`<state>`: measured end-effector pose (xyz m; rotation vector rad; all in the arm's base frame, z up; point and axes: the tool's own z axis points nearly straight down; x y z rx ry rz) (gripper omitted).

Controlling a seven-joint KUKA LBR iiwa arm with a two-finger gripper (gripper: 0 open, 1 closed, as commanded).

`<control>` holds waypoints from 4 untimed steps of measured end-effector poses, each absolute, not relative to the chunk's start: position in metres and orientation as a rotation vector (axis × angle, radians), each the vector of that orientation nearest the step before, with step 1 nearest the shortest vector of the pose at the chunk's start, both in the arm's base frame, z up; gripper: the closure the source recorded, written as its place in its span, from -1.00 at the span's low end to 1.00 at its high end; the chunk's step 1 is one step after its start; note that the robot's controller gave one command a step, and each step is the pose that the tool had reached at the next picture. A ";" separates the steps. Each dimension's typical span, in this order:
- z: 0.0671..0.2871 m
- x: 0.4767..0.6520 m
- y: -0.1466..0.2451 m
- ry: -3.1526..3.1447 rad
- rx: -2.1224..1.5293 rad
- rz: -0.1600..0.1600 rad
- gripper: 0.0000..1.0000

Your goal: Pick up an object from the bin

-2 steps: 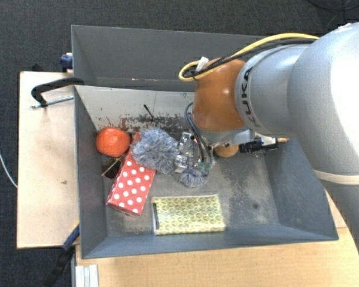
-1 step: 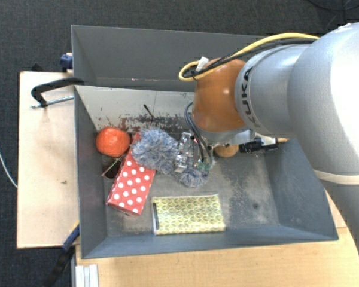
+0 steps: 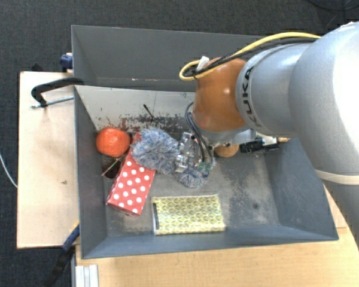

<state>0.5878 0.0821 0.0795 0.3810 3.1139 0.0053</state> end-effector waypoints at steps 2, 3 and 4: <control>0.097 0.590 0.083 3.112 0.380 0.005 1.00; 0.101 0.590 0.083 3.112 0.380 0.004 1.00; 0.111 0.588 0.083 3.121 0.381 0.001 1.00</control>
Offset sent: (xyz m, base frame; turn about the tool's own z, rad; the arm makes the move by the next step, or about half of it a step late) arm 0.0001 0.0001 0.0693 0.0000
